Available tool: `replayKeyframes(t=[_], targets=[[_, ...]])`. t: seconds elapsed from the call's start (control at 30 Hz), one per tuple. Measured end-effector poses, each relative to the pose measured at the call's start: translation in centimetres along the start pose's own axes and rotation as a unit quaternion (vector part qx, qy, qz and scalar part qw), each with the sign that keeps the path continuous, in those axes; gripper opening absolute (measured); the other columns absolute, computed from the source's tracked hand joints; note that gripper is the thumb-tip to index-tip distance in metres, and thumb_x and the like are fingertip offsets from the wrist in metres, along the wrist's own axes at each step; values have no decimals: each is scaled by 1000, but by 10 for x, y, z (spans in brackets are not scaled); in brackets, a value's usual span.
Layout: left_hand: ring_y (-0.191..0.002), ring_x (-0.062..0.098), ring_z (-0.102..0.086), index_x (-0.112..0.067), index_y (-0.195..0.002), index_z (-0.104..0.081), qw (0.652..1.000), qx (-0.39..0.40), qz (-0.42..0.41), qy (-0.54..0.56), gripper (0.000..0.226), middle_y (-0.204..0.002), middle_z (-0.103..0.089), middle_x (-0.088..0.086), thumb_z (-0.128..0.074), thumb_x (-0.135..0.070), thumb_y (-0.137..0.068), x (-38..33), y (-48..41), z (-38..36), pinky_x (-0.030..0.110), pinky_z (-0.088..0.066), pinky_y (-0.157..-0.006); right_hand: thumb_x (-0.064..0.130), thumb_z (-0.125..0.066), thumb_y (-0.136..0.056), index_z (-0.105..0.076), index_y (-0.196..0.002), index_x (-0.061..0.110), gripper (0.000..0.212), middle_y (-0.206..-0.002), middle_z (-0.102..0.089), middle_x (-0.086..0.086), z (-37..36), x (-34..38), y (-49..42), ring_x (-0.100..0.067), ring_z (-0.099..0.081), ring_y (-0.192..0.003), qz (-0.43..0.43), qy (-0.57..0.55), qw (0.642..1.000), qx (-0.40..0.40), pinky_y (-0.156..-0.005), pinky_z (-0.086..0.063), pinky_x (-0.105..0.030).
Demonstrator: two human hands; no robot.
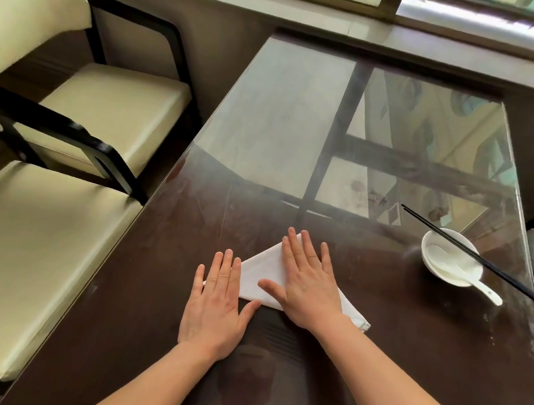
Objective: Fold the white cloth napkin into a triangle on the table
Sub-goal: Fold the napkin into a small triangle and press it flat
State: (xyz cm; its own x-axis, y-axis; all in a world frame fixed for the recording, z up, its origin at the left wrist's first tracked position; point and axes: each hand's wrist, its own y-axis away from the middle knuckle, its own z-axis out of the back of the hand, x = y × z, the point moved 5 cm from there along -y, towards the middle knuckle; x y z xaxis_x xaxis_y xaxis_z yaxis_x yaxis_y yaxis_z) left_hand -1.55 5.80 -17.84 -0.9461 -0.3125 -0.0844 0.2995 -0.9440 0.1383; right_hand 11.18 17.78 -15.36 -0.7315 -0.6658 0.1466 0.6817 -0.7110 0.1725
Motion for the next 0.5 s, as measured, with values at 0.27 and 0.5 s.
replayKeyframes(t=[0.27,0.5], targets=[[-153,25,-5,-6,-155,-16,1000,-3,0,0,84,-165,-9,11,-11,-68,-98,-1,0,-1,51,-12,-119,85,22,-68,0,-159,13,118,-168,7,0,-3,-33,-9,-18,8,-154,-81,3,997,16,-124,3,-49],[-153,26,-4,-6,-155,-14,1000,-2,-2,-4,86,-165,-8,12,-12,-69,-97,0,0,0,51,-12,-119,81,-16,-87,-8,-159,12,99,-167,3,-2,4,1,24,-22,6,-154,12,3,999,-51,-121,0,-52]])
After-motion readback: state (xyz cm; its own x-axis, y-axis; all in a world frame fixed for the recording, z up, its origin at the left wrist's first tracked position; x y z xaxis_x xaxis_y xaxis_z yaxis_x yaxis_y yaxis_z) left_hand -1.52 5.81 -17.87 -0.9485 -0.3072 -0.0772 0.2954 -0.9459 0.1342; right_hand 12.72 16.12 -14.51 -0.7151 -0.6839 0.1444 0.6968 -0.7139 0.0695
